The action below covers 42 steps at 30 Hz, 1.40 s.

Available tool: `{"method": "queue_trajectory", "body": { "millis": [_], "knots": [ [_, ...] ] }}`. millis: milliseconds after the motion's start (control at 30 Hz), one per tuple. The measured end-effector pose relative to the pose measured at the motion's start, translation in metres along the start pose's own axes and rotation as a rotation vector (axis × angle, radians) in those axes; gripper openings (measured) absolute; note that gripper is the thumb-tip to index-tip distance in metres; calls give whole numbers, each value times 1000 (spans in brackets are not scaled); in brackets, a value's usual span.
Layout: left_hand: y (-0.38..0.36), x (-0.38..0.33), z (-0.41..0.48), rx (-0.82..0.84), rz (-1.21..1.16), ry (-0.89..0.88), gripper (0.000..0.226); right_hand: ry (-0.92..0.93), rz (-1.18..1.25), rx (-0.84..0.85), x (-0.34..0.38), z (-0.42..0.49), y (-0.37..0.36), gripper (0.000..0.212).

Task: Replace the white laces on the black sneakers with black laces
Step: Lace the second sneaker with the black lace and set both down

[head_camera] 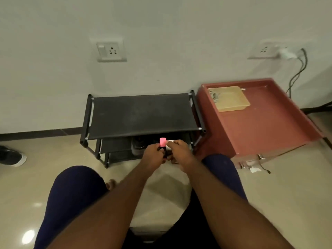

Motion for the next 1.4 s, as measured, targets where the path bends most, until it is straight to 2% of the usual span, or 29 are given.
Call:
{"method": "queue_trajectory", "body": {
  "millis": [100, 300, 367, 533, 833, 933, 1067, 1233, 1400],
  "knots": [
    [-18, -31, -11, 28, -151, -72, 23, 73, 13, -53, 25, -22, 32, 29],
    [-52, -105, -5, 98, -229, -150, 12, 221, -29, -109, 87, -44, 103, 36],
    [-67, -128, -2, 114, -196, -176, 10, 253, -46, -105, 100, -42, 123, 35],
    [-88, -156, 19, 59, -75, -199, 7, 278, -152, -200, 116, -27, 177, 12],
    [-121, -181, 103, 39, 321, -288, 31, 176, -105, -421, 113, 60, 285, 23],
    [-130, -185, 132, 51, 382, -309, 39, 163, -232, -480, 119, 94, 310, 24],
    [-138, -185, 170, 36, 414, -316, 37, 183, -448, -519, 141, 133, 324, 33],
    [-131, -180, 199, -47, 397, -290, 34, 118, -680, -412, 156, 178, 320, 30],
    [-130, -175, 209, -107, 373, -293, 31, 31, -973, -332, 144, 209, 306, 44]
  ]
}}
Point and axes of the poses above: each hand's wrist, its own z-axis towards the middle knuckle, its own y-axis out of the back of the hand, x = y × z, the point moved 10 cm from there along z, towards the middle knuckle, and after that the axes turned 3 degrees about x, right-handed, at the moved point
